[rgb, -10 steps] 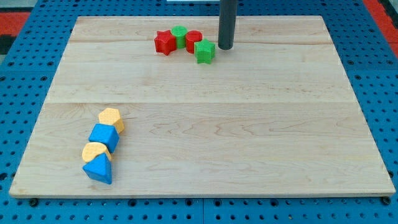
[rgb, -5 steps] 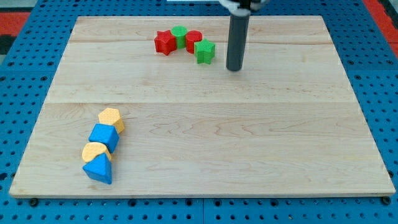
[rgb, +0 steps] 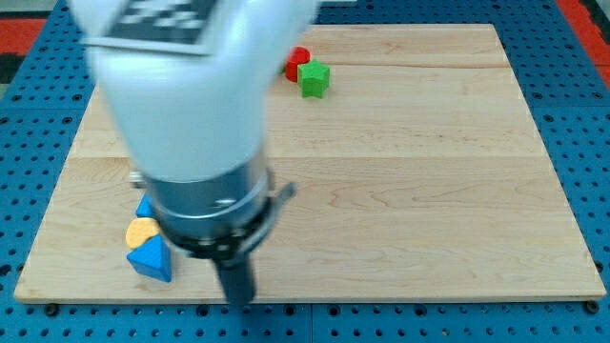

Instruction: Move the blue cube along with the hexagon towards top

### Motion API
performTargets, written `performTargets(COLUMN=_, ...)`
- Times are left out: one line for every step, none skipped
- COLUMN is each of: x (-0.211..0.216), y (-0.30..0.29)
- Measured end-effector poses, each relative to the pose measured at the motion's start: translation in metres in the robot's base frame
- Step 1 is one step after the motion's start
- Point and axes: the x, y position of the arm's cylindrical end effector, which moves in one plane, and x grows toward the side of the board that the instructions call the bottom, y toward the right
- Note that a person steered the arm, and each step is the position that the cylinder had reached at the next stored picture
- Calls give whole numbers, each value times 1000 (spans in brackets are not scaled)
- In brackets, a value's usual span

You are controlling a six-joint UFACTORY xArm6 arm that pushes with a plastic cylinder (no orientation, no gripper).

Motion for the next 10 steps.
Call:
performTargets(x=-1, y=-35)
performTargets(x=-10, y=-47)
performTargets(x=-12, y=-99)
performTargets(x=-25, y=-117)
performTargets(x=-49, y=-102)
performTargets(x=-54, y=-108)
performTargets(x=-67, y=-93)
performTargets(x=-104, y=-66)
performTargets(x=-146, y=-42)
performTargets(x=-183, y=-42)
